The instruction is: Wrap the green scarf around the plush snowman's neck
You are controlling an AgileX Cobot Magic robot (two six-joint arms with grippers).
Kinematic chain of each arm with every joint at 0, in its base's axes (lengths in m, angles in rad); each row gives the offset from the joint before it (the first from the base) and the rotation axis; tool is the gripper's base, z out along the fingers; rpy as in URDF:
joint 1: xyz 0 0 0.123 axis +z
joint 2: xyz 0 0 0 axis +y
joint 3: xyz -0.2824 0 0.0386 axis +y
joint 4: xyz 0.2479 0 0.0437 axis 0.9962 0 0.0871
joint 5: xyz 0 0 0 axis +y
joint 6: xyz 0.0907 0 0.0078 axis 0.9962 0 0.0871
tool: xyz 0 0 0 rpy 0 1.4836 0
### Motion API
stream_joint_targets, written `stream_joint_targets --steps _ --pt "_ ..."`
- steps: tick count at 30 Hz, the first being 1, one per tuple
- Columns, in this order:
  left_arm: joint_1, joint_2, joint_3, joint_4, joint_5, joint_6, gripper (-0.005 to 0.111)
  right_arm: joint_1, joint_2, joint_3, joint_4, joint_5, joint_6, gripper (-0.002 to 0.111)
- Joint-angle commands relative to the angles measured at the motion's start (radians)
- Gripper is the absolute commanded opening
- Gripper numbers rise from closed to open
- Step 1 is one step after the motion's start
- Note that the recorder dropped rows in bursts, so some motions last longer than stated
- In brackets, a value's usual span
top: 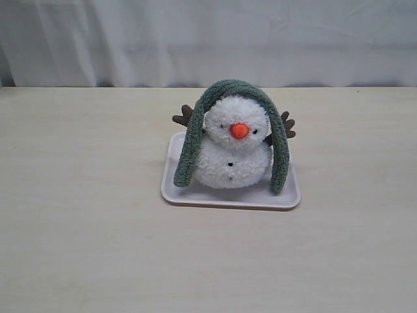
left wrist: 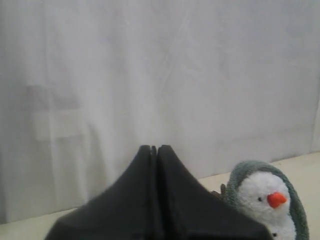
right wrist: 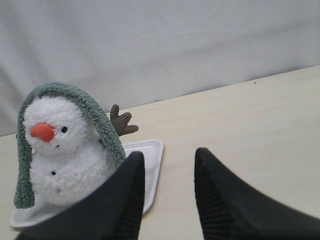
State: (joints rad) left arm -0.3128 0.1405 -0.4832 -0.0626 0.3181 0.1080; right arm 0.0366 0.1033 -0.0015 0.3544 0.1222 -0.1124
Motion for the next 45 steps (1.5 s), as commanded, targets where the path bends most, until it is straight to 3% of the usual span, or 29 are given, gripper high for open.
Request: stream_joint_targets --steps 1,5,9,22,34,38,45 --pt "0.097 -0.045 0.081 -0.029 -0.07 0.019 0.0 0.0 0.002 0.001 0.001 0.007 -0.003 0.033" --pt "0.195 -0.083 0.14 -0.036 -0.078 0.019 0.0 0.0 0.002 0.001 0.001 0.007 -0.003 0.033" --pt "0.237 -0.118 0.211 -0.05 -0.14 0.019 0.0 0.0 0.002 0.001 0.001 0.007 -0.003 0.033" --pt "0.238 -0.14 0.391 -0.019 -0.252 0.051 0.0 0.0 0.002 0.001 0.001 0.007 -0.003 0.033" --pt "0.238 -0.14 0.483 -0.03 -0.271 0.093 0.0 0.0 0.002 0.001 0.001 0.007 -0.003 0.033" --pt "0.238 -0.14 0.483 -0.028 -0.172 0.069 0.0 0.0 0.002 0.001 0.001 0.007 -0.003 0.033" --pt "0.238 -0.14 0.483 -0.021 -0.122 0.073 0.0 0.0 0.002 0.001 0.001 0.007 -0.003 0.033"
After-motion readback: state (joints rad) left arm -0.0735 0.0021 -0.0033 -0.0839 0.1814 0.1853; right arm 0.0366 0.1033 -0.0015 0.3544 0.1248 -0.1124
